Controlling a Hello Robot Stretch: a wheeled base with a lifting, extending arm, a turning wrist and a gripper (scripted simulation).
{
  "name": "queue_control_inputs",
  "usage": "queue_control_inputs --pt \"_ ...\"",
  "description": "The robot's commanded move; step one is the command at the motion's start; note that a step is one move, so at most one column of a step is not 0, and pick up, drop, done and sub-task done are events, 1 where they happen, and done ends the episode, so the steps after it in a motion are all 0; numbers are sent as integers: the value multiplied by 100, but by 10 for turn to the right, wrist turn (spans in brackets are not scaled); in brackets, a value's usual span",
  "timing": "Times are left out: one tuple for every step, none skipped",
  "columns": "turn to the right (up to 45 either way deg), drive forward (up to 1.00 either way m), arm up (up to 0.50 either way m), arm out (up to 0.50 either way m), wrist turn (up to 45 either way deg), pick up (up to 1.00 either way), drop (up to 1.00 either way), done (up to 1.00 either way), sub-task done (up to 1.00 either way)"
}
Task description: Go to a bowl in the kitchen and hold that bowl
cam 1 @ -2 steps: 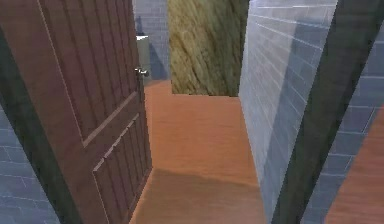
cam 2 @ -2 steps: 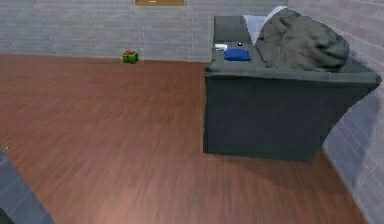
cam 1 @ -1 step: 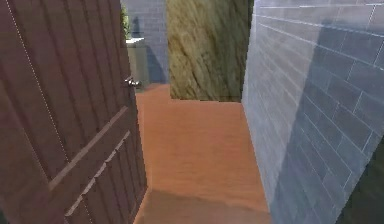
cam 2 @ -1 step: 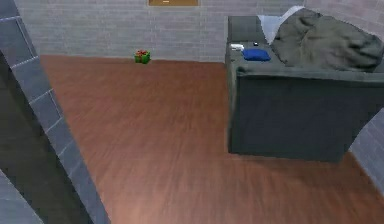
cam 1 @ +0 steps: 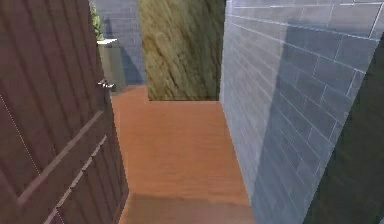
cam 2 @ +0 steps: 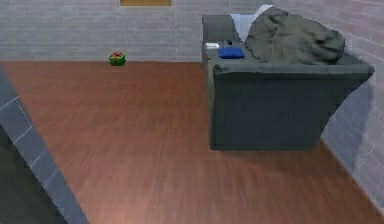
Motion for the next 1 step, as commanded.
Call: queue_control_inputs --pt "0 100 0 0 0 0 0 0 0"
